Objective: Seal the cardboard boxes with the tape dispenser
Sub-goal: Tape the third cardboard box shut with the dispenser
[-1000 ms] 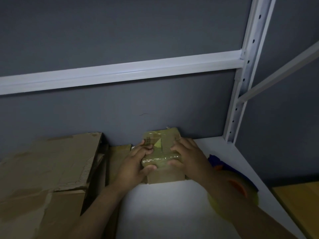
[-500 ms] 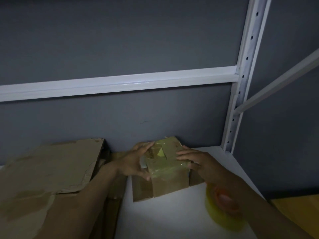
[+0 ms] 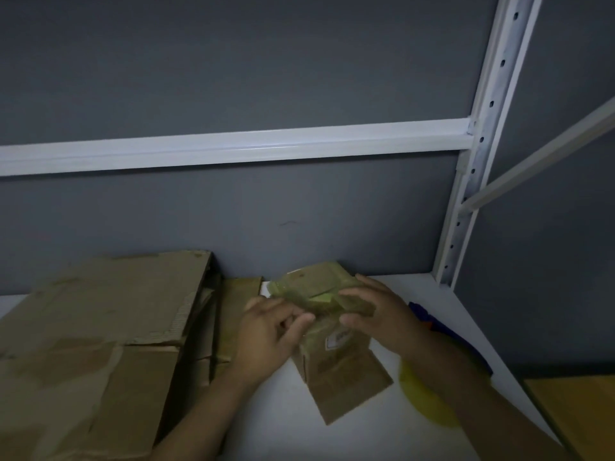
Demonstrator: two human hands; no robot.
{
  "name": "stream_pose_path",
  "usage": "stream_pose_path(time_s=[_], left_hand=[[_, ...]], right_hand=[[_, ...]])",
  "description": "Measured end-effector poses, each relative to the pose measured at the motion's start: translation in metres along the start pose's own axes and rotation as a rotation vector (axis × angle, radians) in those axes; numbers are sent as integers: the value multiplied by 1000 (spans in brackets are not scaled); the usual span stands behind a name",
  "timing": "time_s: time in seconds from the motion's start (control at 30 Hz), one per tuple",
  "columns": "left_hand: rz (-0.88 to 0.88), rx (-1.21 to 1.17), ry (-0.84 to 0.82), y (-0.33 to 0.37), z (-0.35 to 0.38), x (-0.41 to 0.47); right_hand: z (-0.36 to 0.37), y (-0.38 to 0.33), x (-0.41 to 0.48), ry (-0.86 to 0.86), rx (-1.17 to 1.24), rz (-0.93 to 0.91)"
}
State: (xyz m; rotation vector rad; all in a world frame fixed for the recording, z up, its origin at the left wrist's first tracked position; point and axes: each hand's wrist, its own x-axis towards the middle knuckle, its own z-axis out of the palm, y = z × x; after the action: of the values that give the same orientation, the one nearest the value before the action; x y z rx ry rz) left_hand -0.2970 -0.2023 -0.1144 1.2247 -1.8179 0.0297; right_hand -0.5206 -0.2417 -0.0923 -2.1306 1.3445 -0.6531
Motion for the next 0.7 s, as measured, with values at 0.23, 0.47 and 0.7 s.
stream_pose_path(time_s=[0.23,0.47,0.7], left_hand=[[-418,-93,-377,-26,2,9],[-164,9,-102,-16,11,-11],[-203,186,-118,-8,32,-1]], right_hand=[[8,6,8,222,-157,-28],[3,15,20,137,-232,-17],[-31,65,-48,130,-287,386]])
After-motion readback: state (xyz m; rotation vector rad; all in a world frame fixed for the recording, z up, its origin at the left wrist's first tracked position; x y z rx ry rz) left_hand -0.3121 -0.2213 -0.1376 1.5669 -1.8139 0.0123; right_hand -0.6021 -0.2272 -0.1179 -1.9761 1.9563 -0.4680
